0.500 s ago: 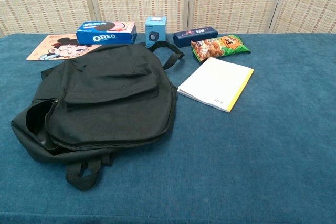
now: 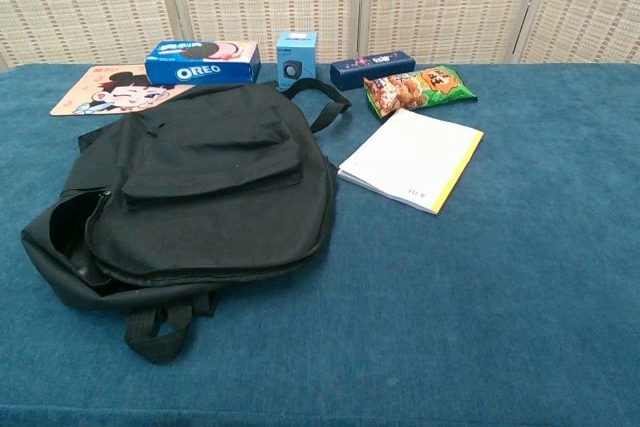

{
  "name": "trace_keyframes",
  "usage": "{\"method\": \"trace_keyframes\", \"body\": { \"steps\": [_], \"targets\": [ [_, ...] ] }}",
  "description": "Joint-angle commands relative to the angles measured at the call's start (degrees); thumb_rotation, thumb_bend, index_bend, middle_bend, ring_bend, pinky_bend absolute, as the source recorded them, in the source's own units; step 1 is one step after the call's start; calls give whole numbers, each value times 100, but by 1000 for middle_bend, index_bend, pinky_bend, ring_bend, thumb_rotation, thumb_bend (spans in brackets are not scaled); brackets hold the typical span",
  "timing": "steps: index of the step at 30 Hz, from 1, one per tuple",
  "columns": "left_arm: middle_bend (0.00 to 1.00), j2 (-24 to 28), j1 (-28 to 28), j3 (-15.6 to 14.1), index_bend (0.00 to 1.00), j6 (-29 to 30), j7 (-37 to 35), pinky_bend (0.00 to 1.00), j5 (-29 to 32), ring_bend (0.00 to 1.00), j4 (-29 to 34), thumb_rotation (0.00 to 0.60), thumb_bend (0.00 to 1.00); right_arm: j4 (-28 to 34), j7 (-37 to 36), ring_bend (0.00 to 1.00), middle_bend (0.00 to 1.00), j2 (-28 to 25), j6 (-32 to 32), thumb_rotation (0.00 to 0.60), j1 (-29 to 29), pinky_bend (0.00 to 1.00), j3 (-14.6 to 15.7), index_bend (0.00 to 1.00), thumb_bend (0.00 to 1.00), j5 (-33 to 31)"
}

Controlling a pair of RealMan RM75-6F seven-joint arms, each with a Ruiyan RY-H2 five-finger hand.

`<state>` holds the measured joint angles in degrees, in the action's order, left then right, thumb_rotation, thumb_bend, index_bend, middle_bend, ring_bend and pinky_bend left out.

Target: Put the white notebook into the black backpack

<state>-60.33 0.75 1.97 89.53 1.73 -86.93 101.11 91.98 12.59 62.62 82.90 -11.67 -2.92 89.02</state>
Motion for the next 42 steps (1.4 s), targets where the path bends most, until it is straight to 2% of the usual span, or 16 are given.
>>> {"method": "trace_keyframes", "body": {
  "steps": [1,6,12,16,22,31,42],
  "targets": [
    [86,-1,4,-1,212,-10,7,32,3,94,1,600,248,-64,92,131,284,143,-233,600,-220,111,-88,334,310,65],
    [85,-9,-11,-13,212,-2,12,32,9,94,10,600,248,-310,154,130,258,575,-696,600,-667,111,-245,317,311,108],
    [85,1,-51,-20,213,40,4,32,31,95,6,600,248,-1005,86,124,249,1355,-1400,600,-1331,111,-380,317,307,152],
    [85,2,-83,-20,213,67,-10,32,66,95,1,600,248,-1498,35,107,225,1877,-1889,600,-1754,111,-467,294,260,47],
    [86,-2,-112,-13,213,71,-25,32,134,95,-23,600,248,-2392,-136,92,206,2650,-2342,600,-2274,111,-522,260,246,9],
    [85,-28,-116,5,213,27,-21,32,222,95,-56,600,248,-3809,-683,54,169,3664,-2648,600,-2837,95,-490,184,237,47],
    [86,-47,-143,13,213,9,-76,32,291,95,-104,600,248,-4562,-1076,44,163,4080,-2656,600,-3032,83,-231,174,206,161]
  ]
}}
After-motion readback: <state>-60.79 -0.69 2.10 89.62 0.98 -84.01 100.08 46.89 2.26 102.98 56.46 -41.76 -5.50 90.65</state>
